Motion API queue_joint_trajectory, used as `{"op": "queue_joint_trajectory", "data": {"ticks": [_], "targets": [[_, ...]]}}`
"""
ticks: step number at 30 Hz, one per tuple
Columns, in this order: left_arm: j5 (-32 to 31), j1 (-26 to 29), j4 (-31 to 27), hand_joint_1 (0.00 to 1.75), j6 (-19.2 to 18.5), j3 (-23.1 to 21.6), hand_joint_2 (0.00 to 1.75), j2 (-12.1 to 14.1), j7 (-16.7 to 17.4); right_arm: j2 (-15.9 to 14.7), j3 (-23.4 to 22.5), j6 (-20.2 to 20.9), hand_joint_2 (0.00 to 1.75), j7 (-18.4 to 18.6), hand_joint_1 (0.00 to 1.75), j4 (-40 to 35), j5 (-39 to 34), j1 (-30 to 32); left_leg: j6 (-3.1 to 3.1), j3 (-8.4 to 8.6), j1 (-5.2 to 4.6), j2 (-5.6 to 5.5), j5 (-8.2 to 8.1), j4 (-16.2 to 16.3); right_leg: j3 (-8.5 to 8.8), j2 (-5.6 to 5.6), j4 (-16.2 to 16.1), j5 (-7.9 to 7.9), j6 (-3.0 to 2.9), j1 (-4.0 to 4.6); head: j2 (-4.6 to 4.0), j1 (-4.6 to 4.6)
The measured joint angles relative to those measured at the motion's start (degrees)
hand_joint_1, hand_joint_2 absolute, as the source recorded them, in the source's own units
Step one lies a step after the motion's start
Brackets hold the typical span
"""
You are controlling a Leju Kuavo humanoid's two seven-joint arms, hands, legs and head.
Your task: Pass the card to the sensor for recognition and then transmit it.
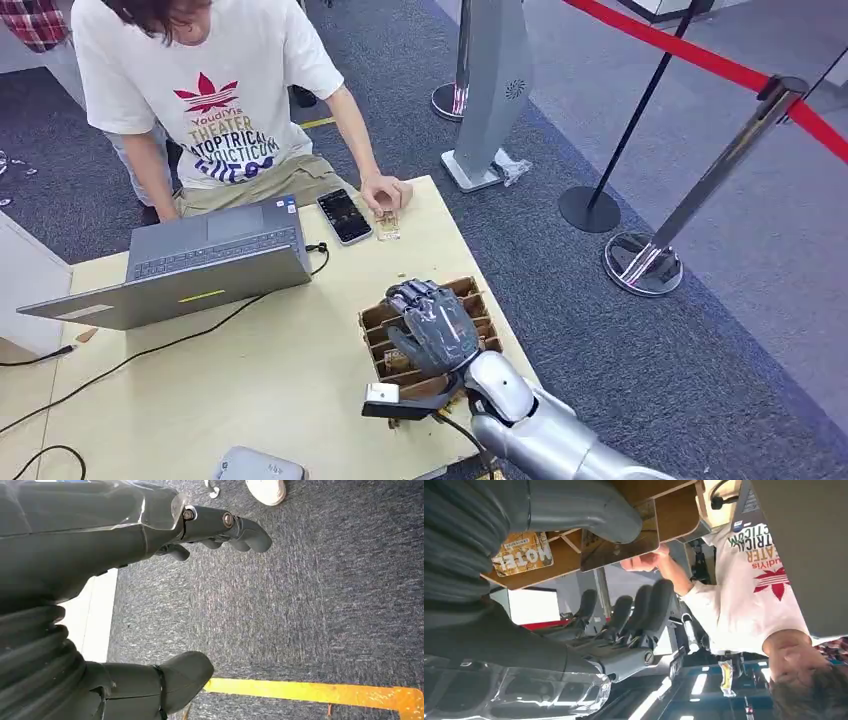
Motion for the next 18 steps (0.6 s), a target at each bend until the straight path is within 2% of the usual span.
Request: {"op": "queue_joint_trajectory", "data": {"ticks": [1, 3, 14, 16, 17, 18], "targets": [[0.0, 0.0, 0.0, 0.0, 0.1, 0.0, 1.75, 0.0, 0.0, 0.0, 0.0, 0.0, 1.75, 0.0, 0.93, 0.0, 0.0, 0.0, 0.0, 0.0, 0.0, 0.0, 0.0, 0.0, 0.0, 0.0, 0.0, 0.0, 0.0, 0.0, 0.0, -0.02], [0.1, 0.0, 0.0, 0.0, 0.1, 0.2, 1.75, 0.0, 0.0, 0.0, -0.2, 0.2, 1.75, -0.1, 0.99, 0.1, 0.0, -0.1, 0.0, 0.0, 0.0, 0.0, 0.0, 0.0, 0.0, 0.0, 0.0, 0.0, 0.0, 0.0, 0.0, 0.0], [0.3, 0.0, 0.0, 0.0, 0.5, 1.0, 1.75, 0.0, -0.2, 0.0, -0.2, 1.1, 1.75, -0.3, 0.94, 1.1, 0.1, -1.0, 0.0, -0.01, 0.0, 0.0, 0.0, 0.0, 0.0, 0.0, 0.0, 0.0, 0.0, 0.0, 0.0, -0.02], [0.4, 0.0, 0.0, 0.0, 0.6, 1.1, 1.75, 0.0, -0.3, 0.0, -0.2, 1.2, 1.75, -0.3, 0.94, 1.3, 0.1, -1.1, 0.0, -0.01, 0.0, 0.0, 0.0, 0.0, 0.0, 0.0, 0.0, 0.0, 0.0, 0.0, 0.0, -0.02], [0.4, 0.0, 0.0, 0.0, 0.6, 1.2, 1.75, 0.0, -0.4, 0.0, -0.2, 1.2, 1.75, -0.3, 0.99, 1.4, 0.1, -1.2, 0.0, -0.01, 0.0, -0.01, 0.0, 0.0, 0.0, -0.01, 0.0, 0.0, 0.0, 0.0, 0.0, 0.0], [0.4, 0.0, 0.0, 0.0, 0.7, 1.3, 1.75, 0.0, -0.6, 0.0, -0.2, 1.3, 1.75, -0.3, 0.93, 1.5, 0.1, -1.3, 0.0, -0.01, 0.0, -0.01, 0.0, 0.0, 0.0, -0.01, 0.0, 0.0, 0.0, 0.0, 0.0, -0.02]]}}
